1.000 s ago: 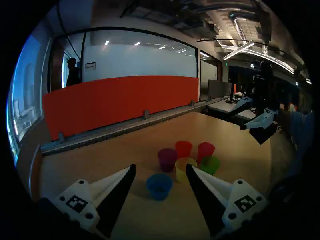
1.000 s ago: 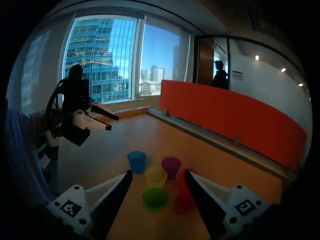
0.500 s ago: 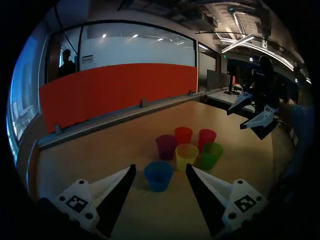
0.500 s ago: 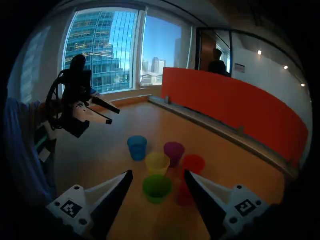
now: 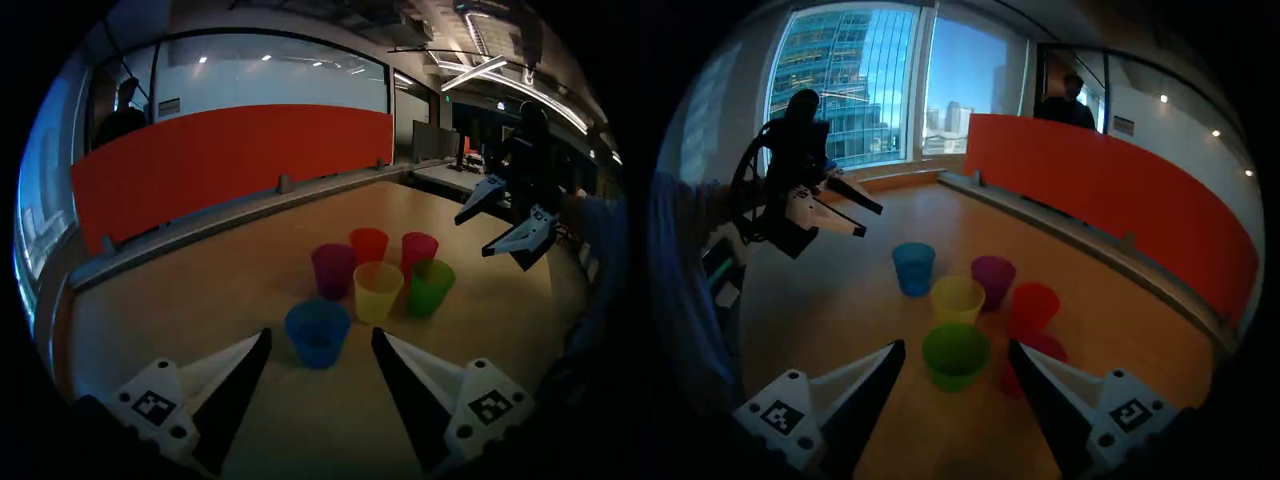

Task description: Pour water

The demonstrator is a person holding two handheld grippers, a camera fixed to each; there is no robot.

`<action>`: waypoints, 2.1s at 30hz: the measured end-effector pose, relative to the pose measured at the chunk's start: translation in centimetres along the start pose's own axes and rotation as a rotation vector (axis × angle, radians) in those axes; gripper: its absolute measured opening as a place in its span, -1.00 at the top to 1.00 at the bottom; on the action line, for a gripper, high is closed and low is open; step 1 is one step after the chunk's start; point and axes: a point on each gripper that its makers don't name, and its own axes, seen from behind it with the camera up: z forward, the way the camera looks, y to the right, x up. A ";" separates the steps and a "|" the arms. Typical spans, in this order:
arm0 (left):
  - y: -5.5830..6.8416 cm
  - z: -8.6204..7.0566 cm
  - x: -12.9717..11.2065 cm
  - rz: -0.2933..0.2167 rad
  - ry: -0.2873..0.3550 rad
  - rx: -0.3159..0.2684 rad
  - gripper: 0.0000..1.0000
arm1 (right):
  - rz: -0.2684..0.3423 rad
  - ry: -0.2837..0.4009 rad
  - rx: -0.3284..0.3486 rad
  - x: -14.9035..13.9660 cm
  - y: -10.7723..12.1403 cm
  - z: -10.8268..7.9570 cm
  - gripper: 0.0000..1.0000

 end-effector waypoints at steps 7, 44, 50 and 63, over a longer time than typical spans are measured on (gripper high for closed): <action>0.0 0.9 -1.1 0.001 -0.034 -0.009 -0.85 | -0.001 -0.010 0.000 -0.8 0.1 0.6 -1.00; -0.6 8.0 -4.8 0.023 -0.162 -0.044 -0.85 | 0.007 -0.035 -0.002 -2.6 0.8 1.9 -0.99; -0.5 8.8 -4.8 0.019 -0.164 -0.051 -0.85 | 0.002 -0.037 -0.003 -2.5 0.7 1.9 -1.00; -0.4 9.9 -4.7 0.011 -0.166 -0.060 -0.86 | 0.001 -0.035 -0.003 -2.2 0.8 1.9 -0.99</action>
